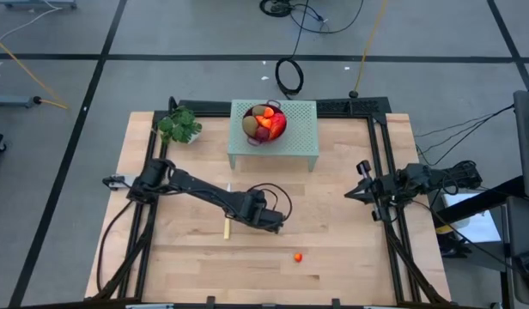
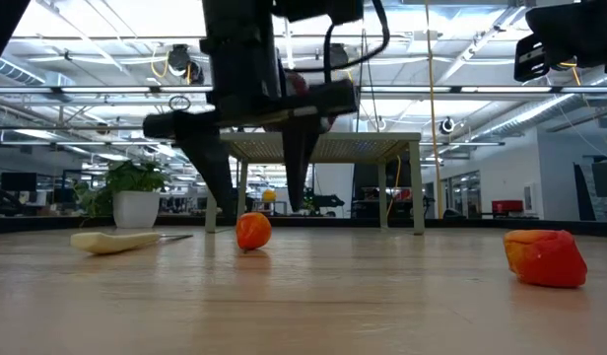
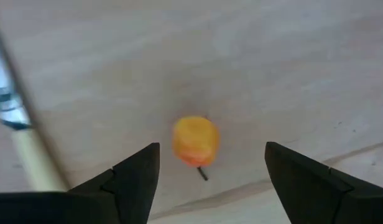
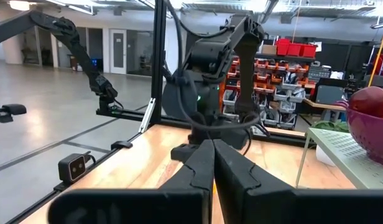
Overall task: Pick & Place Fruit
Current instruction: Put the pear into the strainer bowl on the shelf
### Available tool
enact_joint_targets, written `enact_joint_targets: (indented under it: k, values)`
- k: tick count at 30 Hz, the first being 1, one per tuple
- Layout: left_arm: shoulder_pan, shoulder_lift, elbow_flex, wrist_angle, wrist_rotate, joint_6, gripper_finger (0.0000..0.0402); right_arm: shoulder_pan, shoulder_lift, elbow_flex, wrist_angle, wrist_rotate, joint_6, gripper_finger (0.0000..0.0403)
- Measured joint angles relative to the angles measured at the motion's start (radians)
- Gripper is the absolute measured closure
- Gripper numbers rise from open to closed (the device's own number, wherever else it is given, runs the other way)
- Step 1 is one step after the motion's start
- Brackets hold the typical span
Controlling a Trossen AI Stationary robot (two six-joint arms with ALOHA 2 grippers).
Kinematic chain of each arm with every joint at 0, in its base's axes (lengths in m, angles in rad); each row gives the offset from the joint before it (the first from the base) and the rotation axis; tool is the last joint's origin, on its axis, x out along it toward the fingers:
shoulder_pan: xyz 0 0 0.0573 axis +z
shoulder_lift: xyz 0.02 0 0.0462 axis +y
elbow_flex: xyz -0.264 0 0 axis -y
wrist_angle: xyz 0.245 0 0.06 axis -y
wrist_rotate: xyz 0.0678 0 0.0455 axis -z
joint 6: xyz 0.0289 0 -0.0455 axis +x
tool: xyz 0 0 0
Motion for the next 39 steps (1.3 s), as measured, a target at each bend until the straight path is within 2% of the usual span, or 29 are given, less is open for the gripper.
enact_joint_targets:
  k: [7, 21, 31, 39]
  values:
    - [0.000, 0.049, 0.000, -0.003, 0.046, -0.005, 0.0110, 0.000, 0.000, 0.000, 0.006, 0.002, 0.000, 0.0399]
    - [0.012, 0.055, 0.000, -0.002, 0.023, -0.029, 0.0115, 0.000, 0.000, 0.000, 0.007, 0.003, 0.003, 0.0399]
    - [0.007, 0.055, 0.000, -0.002, 0.026, -0.010, 0.0214, 0.000, 0.000, 0.000, 0.006, 0.003, 0.003, 0.0399]
    - [0.004, 0.055, 0.001, -0.010, 0.026, -0.003, 0.0277, 0.000, 0.000, 0.000, 0.006, 0.003, 0.003, 0.0399]
